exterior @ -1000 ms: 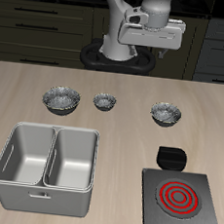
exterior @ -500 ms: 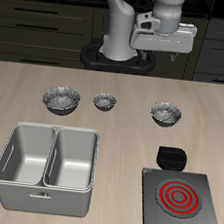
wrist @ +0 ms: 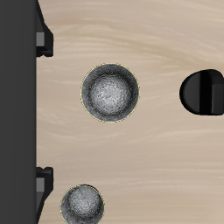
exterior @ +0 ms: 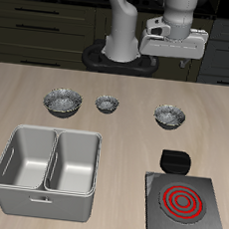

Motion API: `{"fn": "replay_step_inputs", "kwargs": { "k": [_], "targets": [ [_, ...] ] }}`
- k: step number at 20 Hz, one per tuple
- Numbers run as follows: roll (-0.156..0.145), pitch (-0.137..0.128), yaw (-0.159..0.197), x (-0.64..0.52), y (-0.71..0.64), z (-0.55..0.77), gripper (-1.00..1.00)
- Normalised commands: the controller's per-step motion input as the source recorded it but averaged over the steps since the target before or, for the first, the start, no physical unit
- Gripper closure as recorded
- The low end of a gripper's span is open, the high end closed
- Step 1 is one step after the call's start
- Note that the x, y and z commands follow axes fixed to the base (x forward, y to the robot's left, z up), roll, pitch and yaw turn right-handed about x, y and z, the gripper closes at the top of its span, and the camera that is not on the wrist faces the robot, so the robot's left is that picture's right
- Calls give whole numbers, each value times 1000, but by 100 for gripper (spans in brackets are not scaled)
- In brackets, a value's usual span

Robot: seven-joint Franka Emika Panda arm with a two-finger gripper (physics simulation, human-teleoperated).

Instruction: Place the smallest bowl in the left side of the drainer and the medium bowl in the right side

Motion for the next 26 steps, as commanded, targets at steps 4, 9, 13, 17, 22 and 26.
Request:
{"fn": "replay_step_inputs", "kwargs": {
  "k": [4, 9, 13, 17, 22, 26],
  "targets": [
    [8, -15, 10, 98, 87, 49, -100],
    [0, 19, -10, 84, 44, -152, -100],
    [-5, 12, 19, 121, 25, -291, -100],
    [-10, -24, -9, 110, -82, -65, -100],
    [-2, 8, -25, 121, -67, -208, -100],
    [-1, 3, -11, 82, -63, -211, -100]
  ]
}}
